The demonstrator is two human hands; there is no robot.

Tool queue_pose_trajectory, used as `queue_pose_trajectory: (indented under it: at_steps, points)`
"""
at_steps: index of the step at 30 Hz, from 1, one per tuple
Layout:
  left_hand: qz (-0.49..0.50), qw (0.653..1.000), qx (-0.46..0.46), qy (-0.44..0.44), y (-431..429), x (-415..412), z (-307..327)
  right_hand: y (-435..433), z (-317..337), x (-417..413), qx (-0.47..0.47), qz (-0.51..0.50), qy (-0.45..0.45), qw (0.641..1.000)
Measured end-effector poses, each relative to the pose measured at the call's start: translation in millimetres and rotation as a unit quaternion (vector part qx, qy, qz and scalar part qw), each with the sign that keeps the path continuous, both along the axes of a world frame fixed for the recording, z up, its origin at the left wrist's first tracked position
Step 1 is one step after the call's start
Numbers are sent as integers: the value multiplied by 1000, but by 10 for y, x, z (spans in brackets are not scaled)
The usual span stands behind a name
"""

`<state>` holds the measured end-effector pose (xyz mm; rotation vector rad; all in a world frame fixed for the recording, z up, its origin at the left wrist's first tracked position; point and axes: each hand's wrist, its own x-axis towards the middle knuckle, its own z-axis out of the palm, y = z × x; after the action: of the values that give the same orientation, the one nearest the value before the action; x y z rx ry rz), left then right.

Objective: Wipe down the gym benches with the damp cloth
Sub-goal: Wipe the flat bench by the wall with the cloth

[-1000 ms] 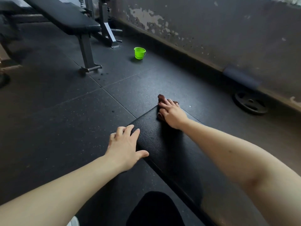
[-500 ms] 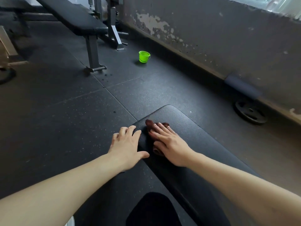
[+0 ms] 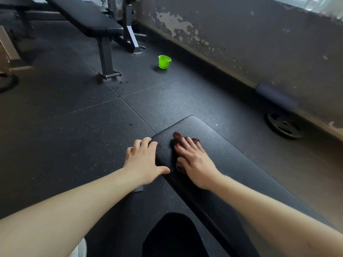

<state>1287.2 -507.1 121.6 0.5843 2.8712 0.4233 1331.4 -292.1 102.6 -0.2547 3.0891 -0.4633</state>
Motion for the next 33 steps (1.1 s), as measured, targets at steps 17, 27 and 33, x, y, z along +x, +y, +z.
queue_pose_trajectory:
  at_steps: [17, 27, 33]
  points:
    - [12, 997, 72, -30, -92, -131, -35, -136, 67, -467, 69, -124, -87, 986]
    - [112, 968, 186, -128, -138, -244, -90, -170, 44, 463, 14, 48, -32, 998]
    - [140, 960, 213, -118, -127, -246, -142, -134, 68, -321, 25, -5, -36, 999]
